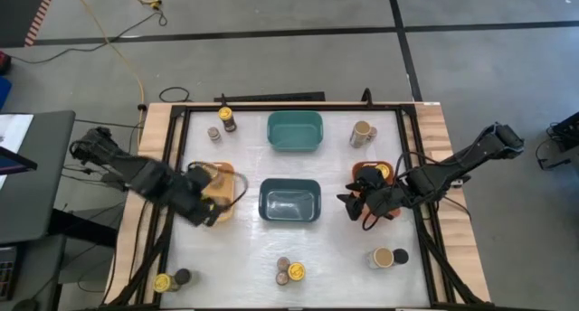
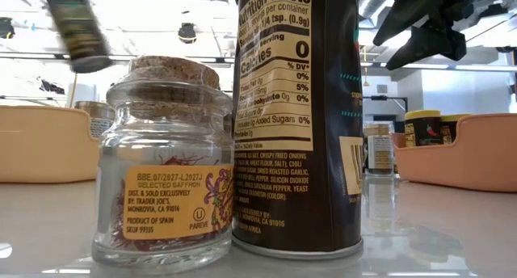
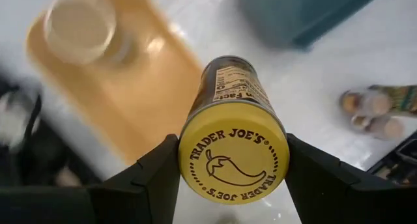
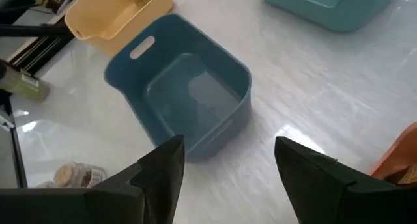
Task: Sort spices by type
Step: Put the yellow seasoning bottle into the orange bin
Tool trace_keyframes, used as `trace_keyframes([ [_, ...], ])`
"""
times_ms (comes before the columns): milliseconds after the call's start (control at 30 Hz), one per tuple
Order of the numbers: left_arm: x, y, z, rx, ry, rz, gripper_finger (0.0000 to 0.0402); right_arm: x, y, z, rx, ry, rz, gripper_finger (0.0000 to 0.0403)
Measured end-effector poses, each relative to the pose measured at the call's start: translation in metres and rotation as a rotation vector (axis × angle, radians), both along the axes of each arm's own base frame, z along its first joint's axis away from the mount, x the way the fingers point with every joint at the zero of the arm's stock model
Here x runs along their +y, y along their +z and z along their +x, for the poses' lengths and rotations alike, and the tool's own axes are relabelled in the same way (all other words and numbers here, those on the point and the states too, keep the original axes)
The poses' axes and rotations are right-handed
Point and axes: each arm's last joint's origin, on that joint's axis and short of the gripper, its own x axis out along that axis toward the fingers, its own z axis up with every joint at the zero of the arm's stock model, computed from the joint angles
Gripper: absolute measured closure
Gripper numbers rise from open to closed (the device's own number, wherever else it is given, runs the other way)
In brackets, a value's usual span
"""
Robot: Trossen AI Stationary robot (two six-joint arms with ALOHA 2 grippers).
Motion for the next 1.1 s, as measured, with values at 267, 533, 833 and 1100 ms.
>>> trace_keyframes([
  [267,0.049,0.019,0.033,-0.171,-0.154,0.075,0.0177,-0.006,0.0,0.002,0.008,-0.012,-0.017,0.0137],
  [533,0.086,0.029,0.061,-0.283,-0.262,0.125,0.0177,-0.007,0.0,0.003,0.008,-0.015,-0.017,0.0137],
  [833,0.106,0.029,0.111,-0.081,-0.447,0.158,0.0177,-0.015,-0.002,0.039,-0.108,0.003,-0.132,0.0137],
  [1100,0.107,0.029,0.147,-0.014,-0.594,0.202,0.0172,-0.023,-0.004,0.076,-0.206,0.096,-0.358,0.0137],
])
